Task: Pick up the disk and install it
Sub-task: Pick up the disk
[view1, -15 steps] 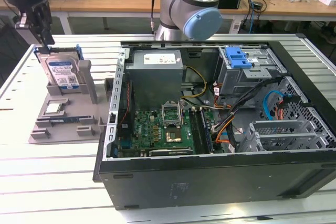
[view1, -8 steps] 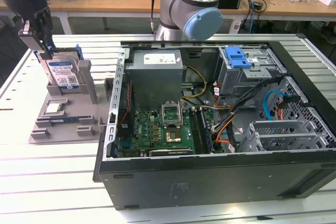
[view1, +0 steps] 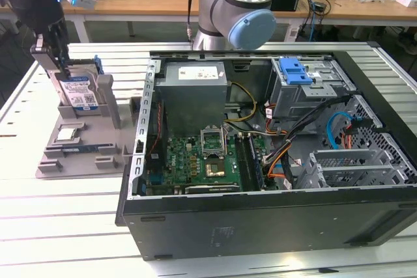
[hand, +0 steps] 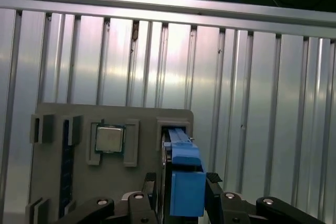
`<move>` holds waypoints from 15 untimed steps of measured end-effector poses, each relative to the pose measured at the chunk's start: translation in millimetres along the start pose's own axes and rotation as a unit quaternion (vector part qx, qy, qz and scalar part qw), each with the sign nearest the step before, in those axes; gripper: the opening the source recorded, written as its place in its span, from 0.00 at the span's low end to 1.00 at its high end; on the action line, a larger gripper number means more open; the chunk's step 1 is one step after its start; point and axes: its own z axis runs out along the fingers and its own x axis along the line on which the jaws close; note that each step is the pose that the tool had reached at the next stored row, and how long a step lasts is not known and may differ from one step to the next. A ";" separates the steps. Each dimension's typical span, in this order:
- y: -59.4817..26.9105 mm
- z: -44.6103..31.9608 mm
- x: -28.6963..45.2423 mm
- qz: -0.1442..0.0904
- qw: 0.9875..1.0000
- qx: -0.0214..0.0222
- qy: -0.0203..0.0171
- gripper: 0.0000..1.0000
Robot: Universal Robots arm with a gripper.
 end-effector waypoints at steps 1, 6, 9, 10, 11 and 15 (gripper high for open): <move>-0.3 2.0 0.0 0.000 1.000 0.000 0.000 0.48; -0.5 7.8 0.1 0.000 1.000 0.000 0.000 0.48; -0.6 8.1 0.1 0.000 1.000 0.000 0.000 0.48; -0.6 8.2 0.1 0.000 1.000 0.000 0.000 0.48; -0.6 8.2 0.1 0.000 1.000 0.000 0.000 0.47; -0.6 8.5 0.1 0.000 1.000 0.000 0.000 0.37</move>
